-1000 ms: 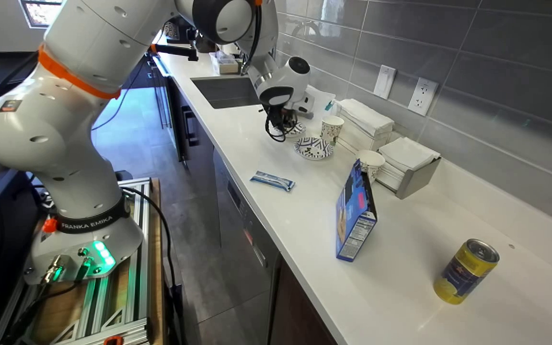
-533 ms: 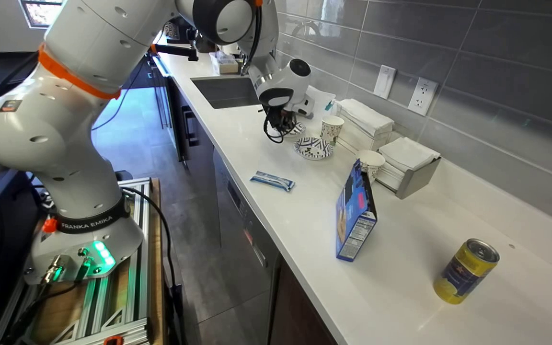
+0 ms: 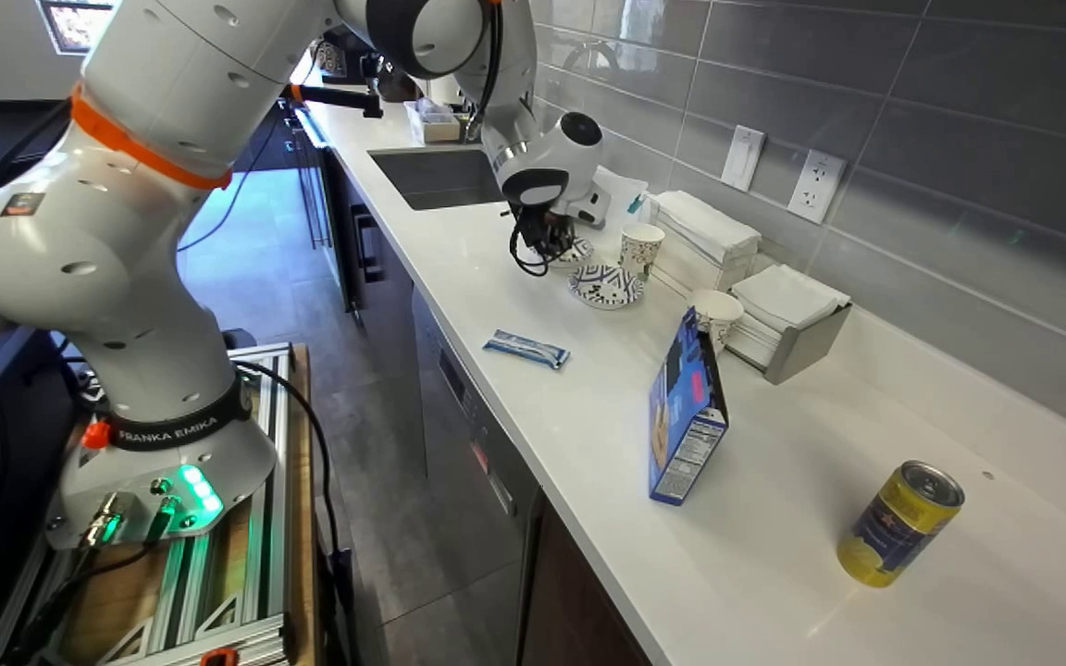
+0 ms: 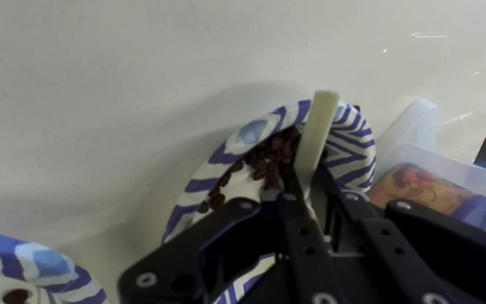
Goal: Use the white spoon to place some contents from the bowl on the left into the bowl on the right.
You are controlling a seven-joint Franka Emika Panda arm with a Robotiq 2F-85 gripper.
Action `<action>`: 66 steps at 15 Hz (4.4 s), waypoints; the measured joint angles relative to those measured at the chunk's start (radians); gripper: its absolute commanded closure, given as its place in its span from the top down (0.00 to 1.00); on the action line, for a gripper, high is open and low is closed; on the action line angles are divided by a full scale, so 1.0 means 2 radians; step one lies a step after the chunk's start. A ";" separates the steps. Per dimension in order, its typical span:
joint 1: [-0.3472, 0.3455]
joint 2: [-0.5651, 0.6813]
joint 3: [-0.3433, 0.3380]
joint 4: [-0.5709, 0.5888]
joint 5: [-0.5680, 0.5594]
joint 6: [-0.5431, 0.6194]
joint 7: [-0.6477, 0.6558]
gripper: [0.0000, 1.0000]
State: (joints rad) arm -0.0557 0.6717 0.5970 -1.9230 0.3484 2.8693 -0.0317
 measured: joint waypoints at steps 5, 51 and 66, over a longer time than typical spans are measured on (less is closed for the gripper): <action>0.009 -0.019 -0.014 -0.016 0.001 0.000 0.012 0.03; 0.065 -0.102 -0.094 -0.057 0.432 -0.162 -0.186 0.03; 0.092 -0.094 -0.147 -0.044 0.519 -0.235 -0.218 0.03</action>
State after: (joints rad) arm 0.1279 0.4844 0.3039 -2.0114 1.3867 2.4001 -0.4685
